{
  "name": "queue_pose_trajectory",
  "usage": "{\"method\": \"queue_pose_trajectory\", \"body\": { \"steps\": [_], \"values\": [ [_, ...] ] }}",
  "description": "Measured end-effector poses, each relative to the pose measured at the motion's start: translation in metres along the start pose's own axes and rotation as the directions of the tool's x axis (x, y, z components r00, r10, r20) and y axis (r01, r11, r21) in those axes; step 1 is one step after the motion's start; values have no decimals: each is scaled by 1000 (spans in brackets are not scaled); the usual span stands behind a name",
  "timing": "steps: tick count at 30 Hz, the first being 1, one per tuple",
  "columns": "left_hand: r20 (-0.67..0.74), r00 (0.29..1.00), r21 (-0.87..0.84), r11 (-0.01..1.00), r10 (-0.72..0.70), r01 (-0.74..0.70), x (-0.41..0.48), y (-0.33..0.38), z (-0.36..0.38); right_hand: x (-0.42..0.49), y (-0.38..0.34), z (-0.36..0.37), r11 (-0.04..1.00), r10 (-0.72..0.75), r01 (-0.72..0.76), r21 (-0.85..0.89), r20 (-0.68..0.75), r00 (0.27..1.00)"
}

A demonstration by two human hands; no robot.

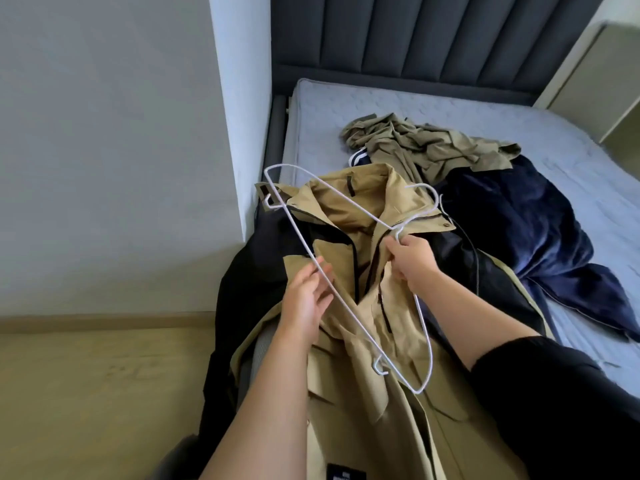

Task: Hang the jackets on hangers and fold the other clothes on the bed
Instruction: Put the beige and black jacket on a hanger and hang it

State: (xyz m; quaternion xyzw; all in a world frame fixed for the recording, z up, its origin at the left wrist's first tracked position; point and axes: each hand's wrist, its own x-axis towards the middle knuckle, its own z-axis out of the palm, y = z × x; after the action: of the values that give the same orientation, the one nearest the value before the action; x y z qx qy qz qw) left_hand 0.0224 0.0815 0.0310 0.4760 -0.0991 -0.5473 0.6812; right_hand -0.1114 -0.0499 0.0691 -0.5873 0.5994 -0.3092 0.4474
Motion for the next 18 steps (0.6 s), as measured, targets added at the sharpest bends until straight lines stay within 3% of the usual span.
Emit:
{"method": "queue_pose_trajectory", "body": {
  "steps": [4,8,11,14,18],
  "values": [
    [28,1000,-139,990,5,-1,-7,9,-7,-19,1,-38,969,51,-73,234,98,994],
    [133,991,-170,985,19,4,-21,25,-1,-55,1,-66,959,15,-75,273,218,976],
    [136,991,-134,991,15,3,-29,32,4,-81,0,-80,975,5,-58,216,238,971],
    [119,993,23,1000,2,-4,-32,25,7,-95,1,-84,989,37,-57,136,145,989],
    [169,984,-6,998,-63,65,-43,11,17,-103,4,-79,982,-45,37,-183,-41,998]
  ]
}}
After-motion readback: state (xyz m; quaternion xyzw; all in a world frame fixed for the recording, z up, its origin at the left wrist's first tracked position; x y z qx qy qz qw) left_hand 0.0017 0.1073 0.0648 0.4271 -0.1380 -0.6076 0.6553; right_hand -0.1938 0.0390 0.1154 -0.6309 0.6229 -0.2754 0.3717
